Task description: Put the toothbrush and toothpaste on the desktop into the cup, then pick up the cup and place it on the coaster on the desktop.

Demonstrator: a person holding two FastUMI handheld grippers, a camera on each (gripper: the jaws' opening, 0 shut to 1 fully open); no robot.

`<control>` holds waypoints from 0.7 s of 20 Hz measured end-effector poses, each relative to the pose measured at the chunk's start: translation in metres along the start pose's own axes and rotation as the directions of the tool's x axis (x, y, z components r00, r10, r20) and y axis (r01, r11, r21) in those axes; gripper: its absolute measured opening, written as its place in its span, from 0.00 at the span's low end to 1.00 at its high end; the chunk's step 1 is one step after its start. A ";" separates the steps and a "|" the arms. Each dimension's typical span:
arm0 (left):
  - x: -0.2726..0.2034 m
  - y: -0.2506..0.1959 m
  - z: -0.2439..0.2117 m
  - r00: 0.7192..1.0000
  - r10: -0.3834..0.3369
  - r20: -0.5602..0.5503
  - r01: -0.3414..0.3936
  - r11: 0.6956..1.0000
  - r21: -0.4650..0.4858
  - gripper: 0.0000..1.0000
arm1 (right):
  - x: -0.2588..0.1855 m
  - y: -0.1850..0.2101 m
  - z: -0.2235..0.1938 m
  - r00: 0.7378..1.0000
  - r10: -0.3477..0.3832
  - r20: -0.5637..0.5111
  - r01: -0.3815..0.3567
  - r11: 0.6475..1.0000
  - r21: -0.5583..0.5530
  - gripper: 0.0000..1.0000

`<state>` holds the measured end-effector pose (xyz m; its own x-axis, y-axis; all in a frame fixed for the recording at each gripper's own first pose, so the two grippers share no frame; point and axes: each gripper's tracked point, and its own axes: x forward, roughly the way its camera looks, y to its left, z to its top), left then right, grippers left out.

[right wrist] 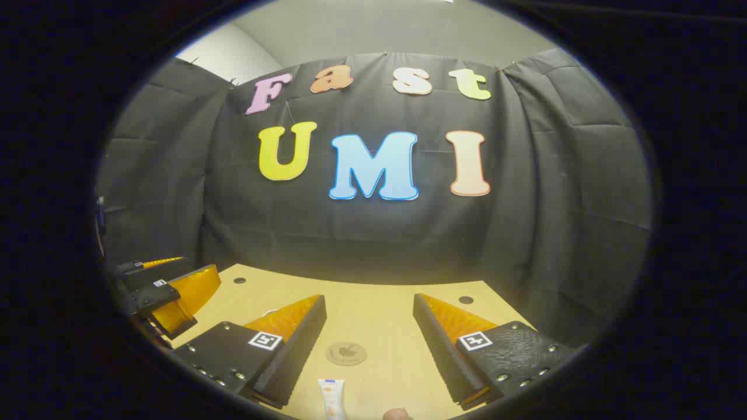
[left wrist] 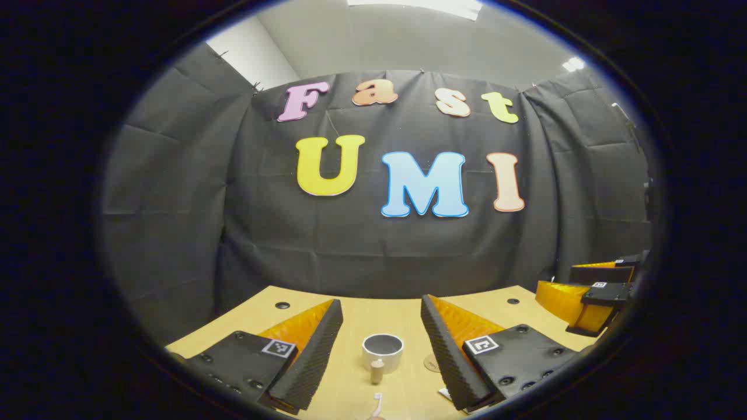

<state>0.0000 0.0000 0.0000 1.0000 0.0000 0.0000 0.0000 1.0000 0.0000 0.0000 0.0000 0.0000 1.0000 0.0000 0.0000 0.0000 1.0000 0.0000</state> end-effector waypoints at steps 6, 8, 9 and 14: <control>0.008 -0.003 -0.005 1.000 0.002 -0.014 -0.002 1.000 0.001 0.90 | 0.003 0.003 -0.007 0.999 0.012 -0.030 -0.013 0.999 -0.033 0.94; 0.011 -0.004 -0.006 1.000 0.001 -0.021 -0.001 1.000 0.001 0.90 | 0.004 0.003 -0.010 0.999 0.010 -0.039 -0.011 0.999 -0.036 0.94; 0.011 -0.003 -0.006 1.000 0.000 -0.021 0.000 1.000 0.001 0.90 | 0.004 0.002 -0.012 0.999 0.004 -0.047 -0.006 0.999 -0.042 0.94; 0.011 -0.007 -0.013 0.999 -0.017 -0.043 0.017 1.000 0.003 0.90 | 0.005 0.001 -0.022 0.996 -0.005 -0.084 0.000 0.998 -0.059 0.94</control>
<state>0.0113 -0.0066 -0.0128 0.9989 -0.0170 -0.0434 0.0172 0.9998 0.0025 0.0049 0.0006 -0.0217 0.9965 -0.0054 -0.0838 0.0004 0.9983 -0.0590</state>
